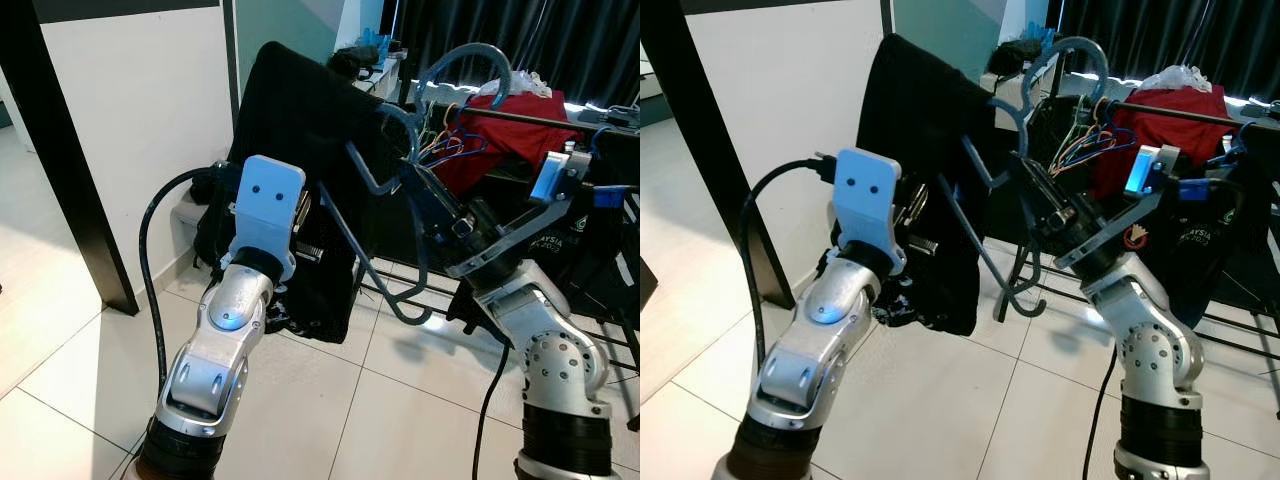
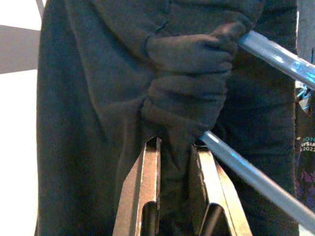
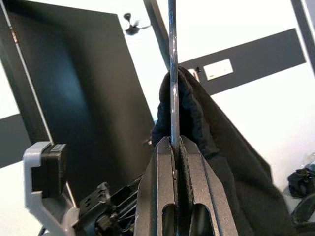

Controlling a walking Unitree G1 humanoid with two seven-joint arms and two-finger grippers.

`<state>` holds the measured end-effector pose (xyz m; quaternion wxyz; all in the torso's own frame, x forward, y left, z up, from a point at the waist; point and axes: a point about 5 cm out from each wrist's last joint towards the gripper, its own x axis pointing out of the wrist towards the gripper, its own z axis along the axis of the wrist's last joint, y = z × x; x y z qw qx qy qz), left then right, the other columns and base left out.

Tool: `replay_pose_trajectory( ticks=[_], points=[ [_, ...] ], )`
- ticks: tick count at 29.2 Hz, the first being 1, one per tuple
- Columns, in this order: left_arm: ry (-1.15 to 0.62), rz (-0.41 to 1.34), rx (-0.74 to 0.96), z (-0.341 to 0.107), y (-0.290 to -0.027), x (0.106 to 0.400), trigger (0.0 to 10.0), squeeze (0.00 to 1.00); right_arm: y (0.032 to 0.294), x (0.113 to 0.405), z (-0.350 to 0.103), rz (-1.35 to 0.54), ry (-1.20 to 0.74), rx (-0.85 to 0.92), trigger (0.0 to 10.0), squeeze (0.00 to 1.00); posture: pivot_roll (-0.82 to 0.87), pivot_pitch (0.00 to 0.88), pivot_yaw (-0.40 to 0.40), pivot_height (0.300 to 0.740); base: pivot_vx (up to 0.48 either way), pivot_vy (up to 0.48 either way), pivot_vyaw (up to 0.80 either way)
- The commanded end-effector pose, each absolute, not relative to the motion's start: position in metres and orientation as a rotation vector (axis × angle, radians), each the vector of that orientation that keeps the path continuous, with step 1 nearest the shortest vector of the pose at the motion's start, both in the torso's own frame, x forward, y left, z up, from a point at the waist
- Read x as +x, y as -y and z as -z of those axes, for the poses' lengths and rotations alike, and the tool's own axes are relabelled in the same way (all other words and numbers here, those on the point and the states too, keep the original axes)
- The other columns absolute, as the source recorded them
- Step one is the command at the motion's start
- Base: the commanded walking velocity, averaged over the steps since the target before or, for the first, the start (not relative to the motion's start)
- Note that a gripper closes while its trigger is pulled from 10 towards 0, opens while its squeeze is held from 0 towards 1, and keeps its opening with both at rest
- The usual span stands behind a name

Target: Hang hanger

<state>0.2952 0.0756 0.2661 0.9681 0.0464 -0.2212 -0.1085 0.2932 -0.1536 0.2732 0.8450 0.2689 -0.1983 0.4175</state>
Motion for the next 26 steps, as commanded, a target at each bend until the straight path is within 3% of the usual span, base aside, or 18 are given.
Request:
replay_pose_trajectory(
  ticks=[1,2,14,18,26],
  points=[
    [0.41,0.197,0.094,-0.26,-0.079,0.298,5.2,0.0,0.151,0.287,-0.281,-0.919,0.463,0.575,10.0,0.0,-0.02,0.0,-0.054,0.74,0.0,0.0,0.0],
    [0.415,0.19,0.09,-0.26,-0.08,0.299,0.0,0.0,0.15,0.286,-0.279,-0.921,0.454,0.571,10.0,0.0,-0.02,0.0,-0.054,0.74,0.0,0.0,0.0],
    [0.488,0.039,0.099,-0.282,-0.125,0.309,0.0,0.0,0.157,0.304,-0.259,-0.718,0.348,0.506,10.0,0.0,-0.02,0.0,-0.061,0.74,0.0,0.0,0.0],
    [0.523,-0.009,0.113,-0.292,-0.147,0.309,0.0,0.0,0.175,0.318,-0.254,-0.53,0.328,0.51,10.0,0.0,-0.02,0.0,-0.064,0.74,0.0,0.0,0.0],
    [0.547,0.0,0.093,-0.296,-0.146,0.303,0.0,0.0,0.198,0.332,-0.243,-0.31,0.275,0.557,10.0,0.0,-0.01,0.0,-0.07,0.74,0.0,0.0,0.0]
  ],
)
